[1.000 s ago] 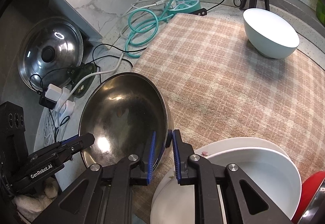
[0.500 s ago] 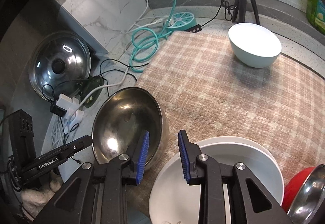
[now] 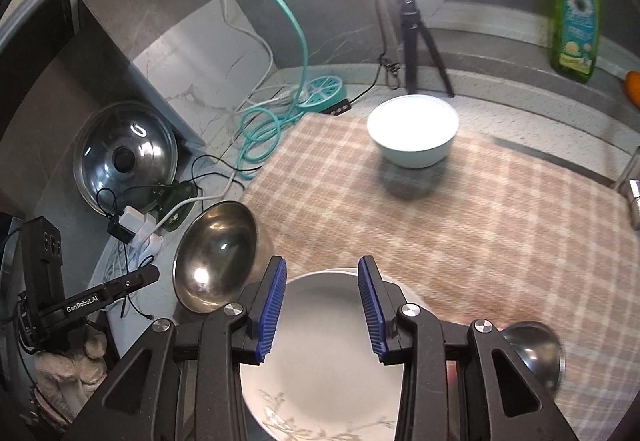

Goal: Organize plates and bowls
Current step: 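Open both grippers off the steel bowl and move them to the red bowl, then close both grippers on the rim of the red steel-lined bowl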

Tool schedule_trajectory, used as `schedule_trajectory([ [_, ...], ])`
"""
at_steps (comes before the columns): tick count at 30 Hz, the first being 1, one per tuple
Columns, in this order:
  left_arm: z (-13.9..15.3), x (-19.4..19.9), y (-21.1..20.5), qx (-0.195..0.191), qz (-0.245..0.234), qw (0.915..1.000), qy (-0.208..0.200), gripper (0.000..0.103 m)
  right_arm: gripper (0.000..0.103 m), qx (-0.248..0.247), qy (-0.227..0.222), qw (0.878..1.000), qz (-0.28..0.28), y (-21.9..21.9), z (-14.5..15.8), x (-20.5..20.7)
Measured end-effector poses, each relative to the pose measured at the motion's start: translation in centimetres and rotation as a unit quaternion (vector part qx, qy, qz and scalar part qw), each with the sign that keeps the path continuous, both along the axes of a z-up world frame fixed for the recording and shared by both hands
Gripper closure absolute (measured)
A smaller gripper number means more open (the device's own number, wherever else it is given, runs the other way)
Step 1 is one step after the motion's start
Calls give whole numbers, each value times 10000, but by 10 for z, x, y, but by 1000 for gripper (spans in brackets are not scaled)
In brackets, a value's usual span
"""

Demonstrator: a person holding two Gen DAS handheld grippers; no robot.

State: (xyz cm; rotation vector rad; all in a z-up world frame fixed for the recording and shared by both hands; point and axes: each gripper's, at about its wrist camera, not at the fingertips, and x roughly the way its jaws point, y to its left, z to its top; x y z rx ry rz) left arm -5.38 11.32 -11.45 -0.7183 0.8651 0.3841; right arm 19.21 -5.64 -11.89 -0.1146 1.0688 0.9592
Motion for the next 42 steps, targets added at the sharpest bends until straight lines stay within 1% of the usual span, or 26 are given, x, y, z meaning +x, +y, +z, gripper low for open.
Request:
schedule_trajectory([
  [3, 4, 11, -17, 14, -137, 9999, -26, 81, 69, -31, -86, 9999, -142, -25, 4, 12],
  [11, 5, 47, -67, -37, -641, 9979, -53, 80, 69, -120, -139, 9985, -520, -87, 5, 47],
  [21, -10, 89, -138, -271, -1273, 9915, 1, 80, 69, -352, -10, 9966, -743, -146, -11, 76],
  [26, -16, 104, -170, -306, -1472, 9886, 89, 80, 69, -430, 125, 9965, -708, -165, -24, 84],
  [32, -22, 119, -200, -124, -1641, 9860, 250, 80, 69, -425, 434, 9966, -565, -178, -45, 86],
  [42, -33, 138, -227, 169, -1862, 9809, 539, 80, 69, -276, 850, 9950, -442, -185, -72, 90],
])
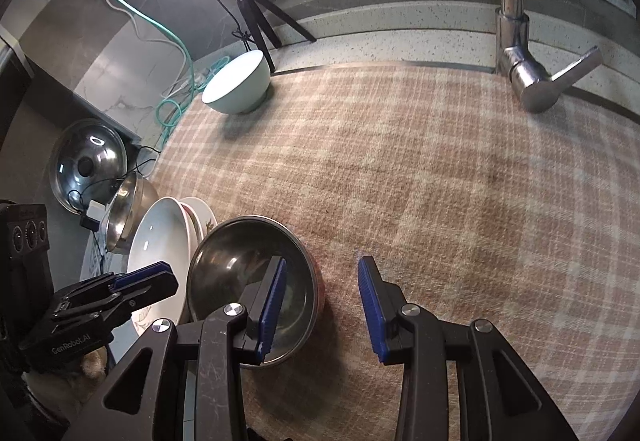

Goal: Organize plates and bowls
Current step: 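Close both grippers on the rim of the red steel-lined bowl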

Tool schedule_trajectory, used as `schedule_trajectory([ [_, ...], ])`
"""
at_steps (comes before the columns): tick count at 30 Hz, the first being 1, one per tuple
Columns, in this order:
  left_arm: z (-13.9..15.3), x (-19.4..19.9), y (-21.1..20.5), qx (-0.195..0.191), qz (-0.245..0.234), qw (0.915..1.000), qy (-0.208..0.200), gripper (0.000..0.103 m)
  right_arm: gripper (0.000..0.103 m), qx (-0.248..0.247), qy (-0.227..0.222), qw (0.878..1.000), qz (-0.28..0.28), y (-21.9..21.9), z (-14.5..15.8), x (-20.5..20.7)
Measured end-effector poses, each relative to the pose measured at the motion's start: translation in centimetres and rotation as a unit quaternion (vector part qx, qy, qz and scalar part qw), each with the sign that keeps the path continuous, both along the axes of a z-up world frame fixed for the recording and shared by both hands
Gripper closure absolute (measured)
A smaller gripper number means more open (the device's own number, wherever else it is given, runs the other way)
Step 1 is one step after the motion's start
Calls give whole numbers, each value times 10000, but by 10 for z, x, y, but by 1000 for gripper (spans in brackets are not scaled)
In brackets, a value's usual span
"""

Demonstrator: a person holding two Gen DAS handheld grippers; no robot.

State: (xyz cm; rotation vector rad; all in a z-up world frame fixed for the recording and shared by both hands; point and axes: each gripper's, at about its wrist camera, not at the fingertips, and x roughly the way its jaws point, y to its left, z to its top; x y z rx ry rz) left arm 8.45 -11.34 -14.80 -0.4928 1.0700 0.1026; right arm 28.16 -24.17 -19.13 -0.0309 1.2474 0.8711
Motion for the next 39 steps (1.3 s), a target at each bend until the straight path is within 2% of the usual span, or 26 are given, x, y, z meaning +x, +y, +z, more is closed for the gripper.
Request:
schedule_trajectory([
  [7, -8, 7, -6, 49, -61, 9999, 153, 80, 69, 112, 361, 9992, 87, -2, -17, -4],
  [17, -18, 14, -8, 55, -103, 9996, 275, 80, 70, 165, 434, 9989, 65, -3, -24, -6],
  [33, -24, 18, -10, 157, -270, 9990, 309, 81, 90, 196, 777, 9968, 15, 0, -39, -4],
  [39, -24, 18, -9, 148, -311, 9990, 287, 83, 93, 111, 727, 9973, 39, 9, -37, -7],
])
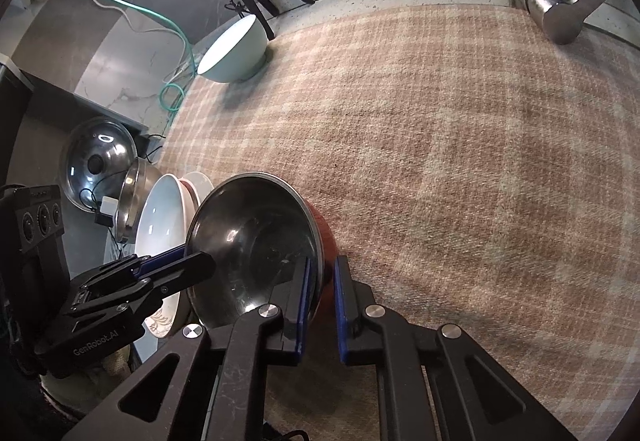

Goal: Organize plates and bowls
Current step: 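Close both grippers on the rim of the red steel-lined bowl, then lift the red bowl and carry it over the steel bowl with both grippers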

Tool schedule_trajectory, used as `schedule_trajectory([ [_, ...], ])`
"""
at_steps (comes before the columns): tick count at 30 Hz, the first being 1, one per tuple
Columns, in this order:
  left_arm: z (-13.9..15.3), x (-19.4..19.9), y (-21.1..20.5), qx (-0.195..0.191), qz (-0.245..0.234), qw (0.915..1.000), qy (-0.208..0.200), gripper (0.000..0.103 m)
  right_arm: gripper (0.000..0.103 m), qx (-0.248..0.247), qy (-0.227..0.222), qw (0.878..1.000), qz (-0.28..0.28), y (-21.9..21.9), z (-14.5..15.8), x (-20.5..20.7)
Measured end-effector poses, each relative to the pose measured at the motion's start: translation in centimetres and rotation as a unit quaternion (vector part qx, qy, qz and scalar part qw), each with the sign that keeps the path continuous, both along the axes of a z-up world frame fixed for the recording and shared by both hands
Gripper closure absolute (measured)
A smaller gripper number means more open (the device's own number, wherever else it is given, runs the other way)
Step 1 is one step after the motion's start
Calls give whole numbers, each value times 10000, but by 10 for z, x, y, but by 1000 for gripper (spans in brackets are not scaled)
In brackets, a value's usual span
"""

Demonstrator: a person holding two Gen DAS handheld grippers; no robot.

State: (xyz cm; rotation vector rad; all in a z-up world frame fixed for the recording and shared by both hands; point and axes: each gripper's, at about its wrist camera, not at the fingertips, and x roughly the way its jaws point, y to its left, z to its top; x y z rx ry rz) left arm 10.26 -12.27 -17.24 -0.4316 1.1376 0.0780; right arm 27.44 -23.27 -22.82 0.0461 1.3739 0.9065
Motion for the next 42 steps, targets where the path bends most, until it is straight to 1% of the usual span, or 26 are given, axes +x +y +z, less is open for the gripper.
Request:
schedule_trajectory([
  [6, 1, -1, 0, -48, -23, 10000, -25, 83, 93, -90, -75, 9999, -22, 2, 3, -1],
  [12, 8, 0, -1, -94, -50, 9999, -125, 83, 93, -117, -196, 9997, -125, 0, 13, 1],
  [25, 34, 1, 9, -70, -28, 9987, -506, 83, 93, -96, -428, 9988, -204, 4, 40, 2],
  [33, 49, -2, 24, -36, 29, 9976, -691, 83, 93, -39, -617, 9979, -183, 19, 59, 0],
  [42, 63, -14, 52, 30, 195, 9962, -847, 83, 93, 98, -792, 9967, -109, 49, 81, -8],
])
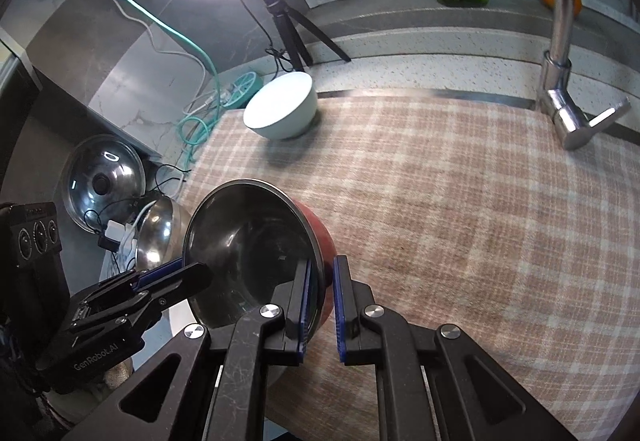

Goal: Organize plates and bowls
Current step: 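Lift the red bowl and carry it over the steel bowl with both grippers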

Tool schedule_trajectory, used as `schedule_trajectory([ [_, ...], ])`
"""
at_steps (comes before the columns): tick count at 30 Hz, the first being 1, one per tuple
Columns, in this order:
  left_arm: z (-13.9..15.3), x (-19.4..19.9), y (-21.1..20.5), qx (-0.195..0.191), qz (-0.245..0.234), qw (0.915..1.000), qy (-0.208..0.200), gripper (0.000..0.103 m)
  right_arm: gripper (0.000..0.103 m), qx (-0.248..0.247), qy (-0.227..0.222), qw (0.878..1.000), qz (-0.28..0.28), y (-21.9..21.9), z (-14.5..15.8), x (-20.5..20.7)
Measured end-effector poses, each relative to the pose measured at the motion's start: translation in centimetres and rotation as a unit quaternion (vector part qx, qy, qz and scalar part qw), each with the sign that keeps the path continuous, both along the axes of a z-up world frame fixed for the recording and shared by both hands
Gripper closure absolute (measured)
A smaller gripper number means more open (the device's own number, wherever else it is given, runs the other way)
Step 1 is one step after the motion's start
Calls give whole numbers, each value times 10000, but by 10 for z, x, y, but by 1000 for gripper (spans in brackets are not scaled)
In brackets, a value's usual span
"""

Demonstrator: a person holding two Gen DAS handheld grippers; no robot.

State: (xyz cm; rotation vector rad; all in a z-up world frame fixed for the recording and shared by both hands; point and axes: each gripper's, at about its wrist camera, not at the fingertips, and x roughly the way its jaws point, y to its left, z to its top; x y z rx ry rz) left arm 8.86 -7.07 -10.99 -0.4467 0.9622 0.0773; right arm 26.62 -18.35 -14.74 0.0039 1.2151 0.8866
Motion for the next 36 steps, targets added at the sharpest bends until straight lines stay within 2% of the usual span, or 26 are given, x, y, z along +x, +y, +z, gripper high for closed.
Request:
schedule_trajectory([
  [14, 10, -36, 52, 9, 313, 9995, -108, 83, 93, 154, -257, 9991, 303, 61, 24, -31],
  [36, 21, -96, 132, 139, 851, 9959, -261, 83, 93, 205, -418, 9958, 789, 154, 32, -91],
])
